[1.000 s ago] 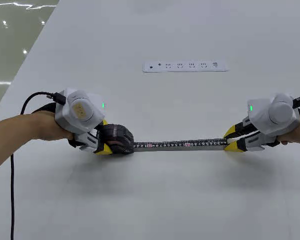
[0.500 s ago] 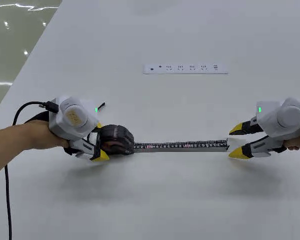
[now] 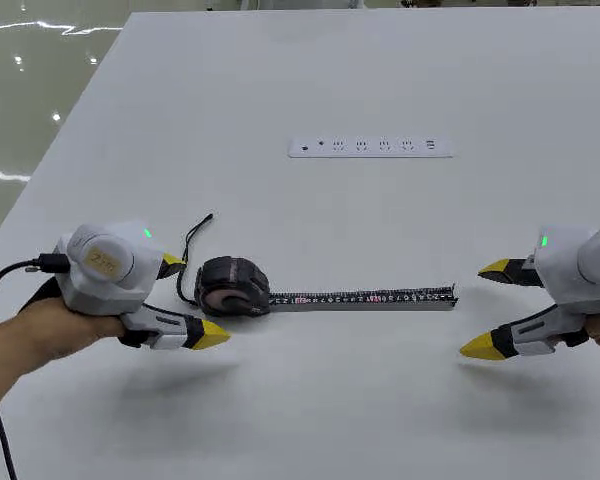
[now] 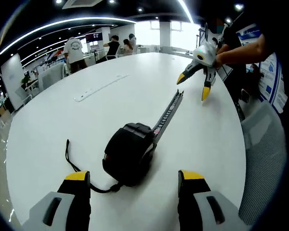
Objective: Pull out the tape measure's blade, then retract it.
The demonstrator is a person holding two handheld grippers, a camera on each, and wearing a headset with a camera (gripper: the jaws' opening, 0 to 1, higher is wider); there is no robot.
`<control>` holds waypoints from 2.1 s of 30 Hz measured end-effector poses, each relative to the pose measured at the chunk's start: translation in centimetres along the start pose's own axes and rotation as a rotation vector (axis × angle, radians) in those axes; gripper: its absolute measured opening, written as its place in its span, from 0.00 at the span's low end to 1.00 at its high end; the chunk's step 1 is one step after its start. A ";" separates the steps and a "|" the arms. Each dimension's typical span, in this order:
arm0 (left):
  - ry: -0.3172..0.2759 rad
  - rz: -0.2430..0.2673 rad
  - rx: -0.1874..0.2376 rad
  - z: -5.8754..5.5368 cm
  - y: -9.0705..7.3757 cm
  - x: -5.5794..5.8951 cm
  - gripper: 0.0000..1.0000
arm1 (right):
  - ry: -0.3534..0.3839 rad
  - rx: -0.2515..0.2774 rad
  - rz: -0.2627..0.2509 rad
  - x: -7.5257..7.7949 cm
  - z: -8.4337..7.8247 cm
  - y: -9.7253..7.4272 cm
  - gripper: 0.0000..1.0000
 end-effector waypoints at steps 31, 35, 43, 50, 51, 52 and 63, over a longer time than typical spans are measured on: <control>-0.177 0.255 0.206 -0.4 -3.0 4.8 0.92 | 0.214 0.204 -0.291 -4.8 1.3 -2.7 0.99; -0.182 0.265 0.208 -0.2 -2.9 5.4 0.93 | 0.231 0.211 -0.319 -5.2 1.4 -2.7 1.00; -0.224 0.305 0.236 0.4 -2.9 6.1 1.00 | 0.260 0.237 -0.354 -6.5 1.7 -2.6 1.00; -0.243 0.338 0.255 0.7 -3.3 7.0 1.00 | 0.277 0.258 -0.388 -6.9 2.2 -2.8 1.00; -0.247 0.342 0.256 0.7 -3.3 7.0 1.00 | 0.279 0.259 -0.390 -7.0 2.2 -2.8 1.00; -0.253 0.349 0.260 0.8 -3.3 7.1 1.00 | 0.282 0.260 -0.393 -7.1 2.2 -2.8 1.00; -0.282 0.403 0.281 1.4 -3.2 8.0 1.00 | 0.286 0.270 -0.398 -8.1 2.5 -2.5 0.99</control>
Point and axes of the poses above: the centre of the closed fingertips' face, and the gripper's own axes: y roughly forward along the fingers, x roughly to its right, z roughly out of its top, the point moved 7 cm from there along -y, roughly backward along the fingers, and after that the axes turned 11 degrees about x, right-handed, at the moved point
